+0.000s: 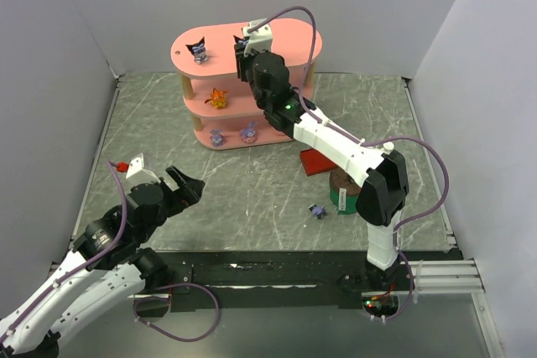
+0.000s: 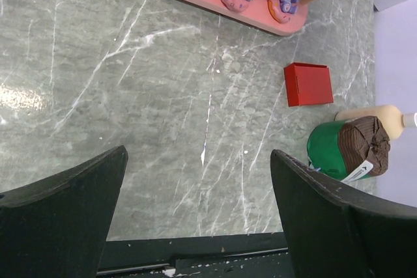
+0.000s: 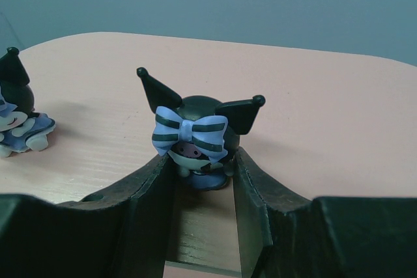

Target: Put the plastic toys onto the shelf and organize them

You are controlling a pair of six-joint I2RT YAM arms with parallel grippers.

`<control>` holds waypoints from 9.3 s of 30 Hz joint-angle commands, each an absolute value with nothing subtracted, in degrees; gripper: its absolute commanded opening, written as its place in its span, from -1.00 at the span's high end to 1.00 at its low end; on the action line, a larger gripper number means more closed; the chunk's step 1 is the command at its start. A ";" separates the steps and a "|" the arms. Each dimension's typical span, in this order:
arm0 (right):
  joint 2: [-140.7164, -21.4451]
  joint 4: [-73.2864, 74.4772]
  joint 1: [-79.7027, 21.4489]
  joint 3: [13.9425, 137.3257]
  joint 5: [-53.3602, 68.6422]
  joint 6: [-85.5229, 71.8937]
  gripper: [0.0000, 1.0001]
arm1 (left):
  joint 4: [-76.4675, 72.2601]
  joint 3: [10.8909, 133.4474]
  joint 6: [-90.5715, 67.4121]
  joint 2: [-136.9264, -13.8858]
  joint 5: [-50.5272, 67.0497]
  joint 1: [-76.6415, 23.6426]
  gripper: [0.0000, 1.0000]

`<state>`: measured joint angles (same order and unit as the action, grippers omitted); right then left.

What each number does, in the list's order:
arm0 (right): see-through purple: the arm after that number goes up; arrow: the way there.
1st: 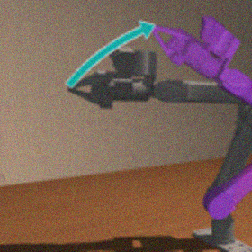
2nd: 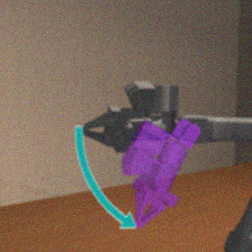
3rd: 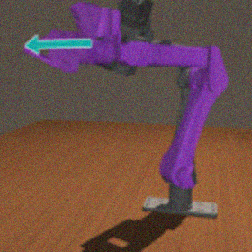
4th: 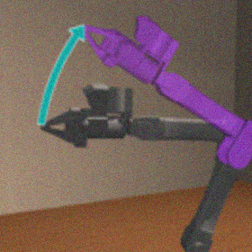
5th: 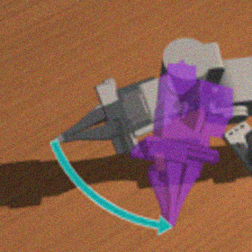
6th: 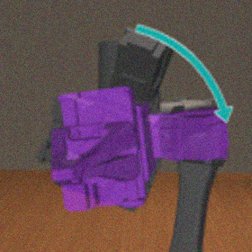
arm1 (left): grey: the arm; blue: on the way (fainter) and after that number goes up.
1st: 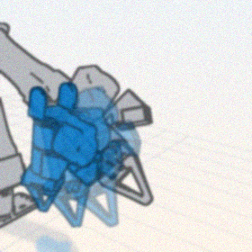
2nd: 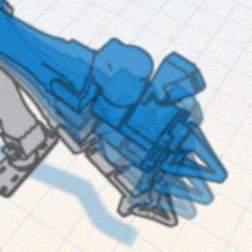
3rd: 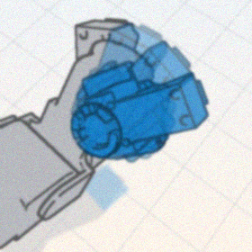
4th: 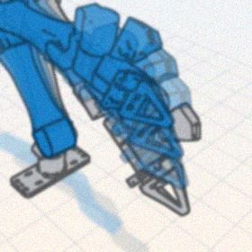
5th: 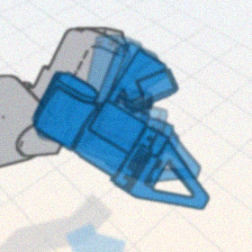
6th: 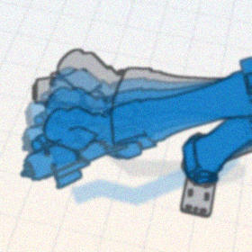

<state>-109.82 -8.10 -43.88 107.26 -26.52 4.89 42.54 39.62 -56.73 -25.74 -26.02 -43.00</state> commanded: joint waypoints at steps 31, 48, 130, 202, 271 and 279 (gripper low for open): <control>-108.72 -3.16 -43.24 106.96 -30.15 4.48 -0.23 | 43.07 40.43 -58.53 -24.96 -29.53 -43.15 -0.93; -104.77 -2.29 -43.33 105.03 -26.11 3.96 -0.66 | 43.33 40.61 -58.89 -25.14 -29.97 -43.07 -0.93; -66.97 36.31 -51.94 37.36 -25.66 -49.14 -0.71 | 38.67 39.02 -54.05 -22.24 -23.91 -43.15 -0.93; -58.19 26.10 -45.09 31.82 -17.93 -36.82 -0.38 | 39.29 39.11 -54.58 -21.88 -24.52 -43.15 -0.93; -62.58 13.55 -56.95 27.61 -18.73 -32.62 -0.45 | 39.64 39.20 -54.84 -22.50 -24.96 -43.15 -0.93; -71.71 2.83 -56.87 28.21 -19.16 -25.14 -0.86 | 39.73 39.20 -55.11 -22.41 -24.96 -43.15 -0.93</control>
<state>-67.13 10.04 -56.71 26.55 -17.89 -29.74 40.21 39.09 -55.18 -22.35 -24.29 -43.00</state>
